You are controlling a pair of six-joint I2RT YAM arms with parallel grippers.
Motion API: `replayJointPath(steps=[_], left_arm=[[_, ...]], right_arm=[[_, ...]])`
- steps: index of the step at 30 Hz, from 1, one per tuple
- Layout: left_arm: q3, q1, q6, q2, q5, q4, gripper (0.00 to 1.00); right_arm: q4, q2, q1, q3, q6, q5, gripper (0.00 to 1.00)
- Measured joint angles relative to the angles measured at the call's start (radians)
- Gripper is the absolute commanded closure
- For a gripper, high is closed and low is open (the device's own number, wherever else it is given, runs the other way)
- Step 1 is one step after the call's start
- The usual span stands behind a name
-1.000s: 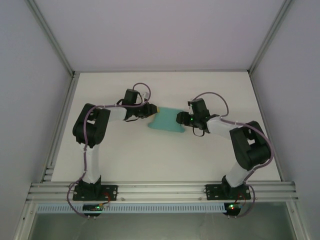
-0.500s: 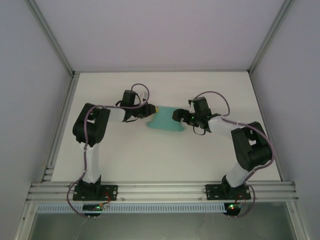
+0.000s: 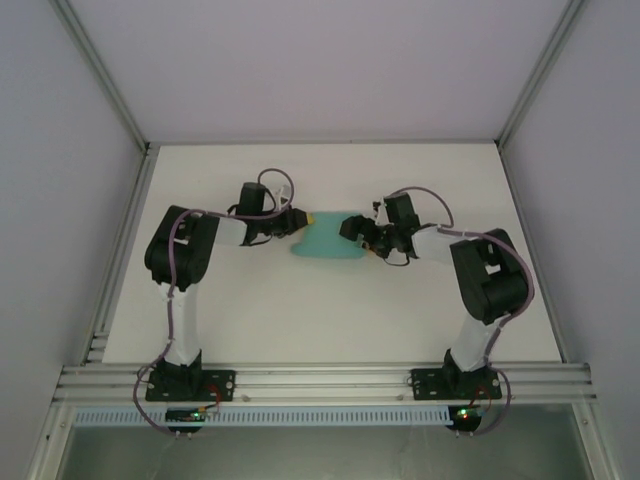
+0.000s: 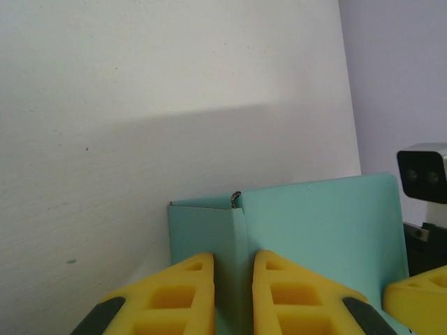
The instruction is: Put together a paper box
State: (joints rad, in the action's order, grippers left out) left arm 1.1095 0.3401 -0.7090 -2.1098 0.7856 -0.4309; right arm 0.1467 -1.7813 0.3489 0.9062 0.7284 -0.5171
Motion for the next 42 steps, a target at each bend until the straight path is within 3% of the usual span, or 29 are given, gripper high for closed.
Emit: replayJointPath(steps=[6, 12, 13, 14, 17, 20, 24, 27, 31, 34, 38, 42], left_arm=[[-0.018, -0.005, -0.008, 0.000, 0.009, -0.038, 0.80], [-0.058, -0.009, 0.008, 0.045, -0.010, -0.045, 0.60], [-0.068, -0.005, 0.019, 0.061, -0.022, -0.032, 0.55], [-0.073, 0.000, 0.032, 0.079, -0.037, -0.010, 0.43], [-0.073, 0.013, 0.093, 0.150, -0.066, 0.051, 0.00], [-0.073, 0.027, 0.179, 0.261, -0.100, 0.092, 0.00], [-0.073, 0.065, 0.400, 0.443, -0.148, 0.130, 0.00], [-0.073, 0.151, 0.661, 0.563, -0.205, 0.189, 0.00], [-0.099, 0.335, 1.051, 0.661, -0.313, 0.282, 0.00], [-0.135, 0.405, 1.249, 0.680, -0.375, 0.341, 0.00], [-0.148, 0.412, 1.407, 0.679, -0.463, 0.423, 0.00], [-0.145, 0.422, 1.478, 0.649, -0.565, 0.426, 0.00]], right_arm=[[0.129, -0.033, -0.001, 0.009, 0.104, -0.093, 0.42], [0.193, -0.018, -0.006, 0.009, 0.164, -0.130, 0.58], [0.186, -0.009, -0.006, 0.008, 0.170, -0.132, 0.62], [0.171, 0.006, -0.006, 0.008, 0.175, -0.132, 0.63], [0.131, 0.063, -0.016, 0.007, 0.170, -0.133, 0.61], [0.068, 0.147, -0.031, 0.007, 0.169, -0.124, 0.59], [-0.068, 0.250, -0.069, 0.018, 0.182, -0.108, 0.57], [-0.233, 0.274, -0.108, 0.076, 0.218, -0.110, 0.58], [-0.394, 0.275, -0.167, 0.127, 0.327, -0.180, 0.55], [-0.466, 0.275, -0.201, 0.128, 0.412, -0.258, 0.56], [-0.528, 0.275, -0.207, 0.133, 0.479, -0.322, 0.59], [-0.548, 0.275, -0.207, 0.138, 0.526, -0.369, 0.59]])
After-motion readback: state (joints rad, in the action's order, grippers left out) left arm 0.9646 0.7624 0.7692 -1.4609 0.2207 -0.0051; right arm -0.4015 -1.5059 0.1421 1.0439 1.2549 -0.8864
